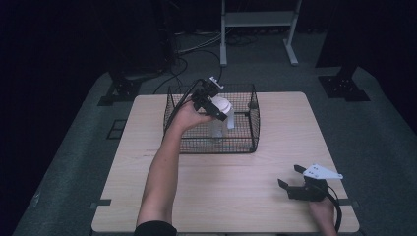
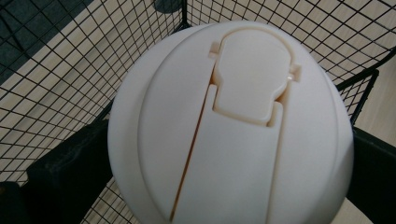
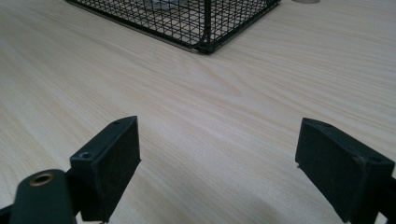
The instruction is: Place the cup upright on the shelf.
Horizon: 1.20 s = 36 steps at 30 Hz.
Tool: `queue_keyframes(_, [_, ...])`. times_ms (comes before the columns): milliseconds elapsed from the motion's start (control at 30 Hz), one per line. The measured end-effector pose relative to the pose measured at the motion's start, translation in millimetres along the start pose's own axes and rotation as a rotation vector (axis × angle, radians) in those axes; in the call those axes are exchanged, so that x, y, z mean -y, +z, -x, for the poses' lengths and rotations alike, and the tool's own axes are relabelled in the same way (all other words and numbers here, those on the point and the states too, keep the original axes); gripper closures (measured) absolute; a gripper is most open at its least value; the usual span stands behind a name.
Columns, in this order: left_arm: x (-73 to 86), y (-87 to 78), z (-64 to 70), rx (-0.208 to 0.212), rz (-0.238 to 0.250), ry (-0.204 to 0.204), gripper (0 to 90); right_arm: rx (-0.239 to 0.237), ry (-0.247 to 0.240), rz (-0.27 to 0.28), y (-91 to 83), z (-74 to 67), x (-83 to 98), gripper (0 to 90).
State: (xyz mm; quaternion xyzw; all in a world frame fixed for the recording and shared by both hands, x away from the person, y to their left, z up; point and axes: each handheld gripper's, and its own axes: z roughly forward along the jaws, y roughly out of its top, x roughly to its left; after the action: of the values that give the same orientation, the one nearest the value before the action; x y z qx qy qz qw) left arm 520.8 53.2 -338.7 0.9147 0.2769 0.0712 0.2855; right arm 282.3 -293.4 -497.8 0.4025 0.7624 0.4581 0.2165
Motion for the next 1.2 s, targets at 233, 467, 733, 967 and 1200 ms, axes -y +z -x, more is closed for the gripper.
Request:
queue_keyframes(233, [0.6, -1.9, 0.5, -0.015, 0.002, 0.004, 0.0, 0.0, -0.003, 0.001, 0.0, -0.1, 0.0, 12.9])
queue_keyframes(467, [1.0, -5.8, 0.2, -0.013, 0.012, 0.001, 0.0, -0.001, -0.003, 0.0, -0.1, 0.0, 0.0, 12.9])
queue_keyframes(733, [1.5, -12.8, 3.1, -0.012, 0.046, 0.015, 0.0, -0.002, -0.001, 0.004, -0.2, 0.5, 0.1, 12.9])
queue_keyframes(967, [4.1, -25.4, 3.6, -0.024, 0.068, 0.019, 0.0, -0.001, 0.003, 0.009, -0.6, 0.6, 0.4, 12.9])
queue_keyframes(1200, [7.5, -37.5, 5.9, -0.02, 0.079, 0.03, 0.0, 0.001, 0.005, 0.011, -0.8, 0.5, 0.6, 12.9])
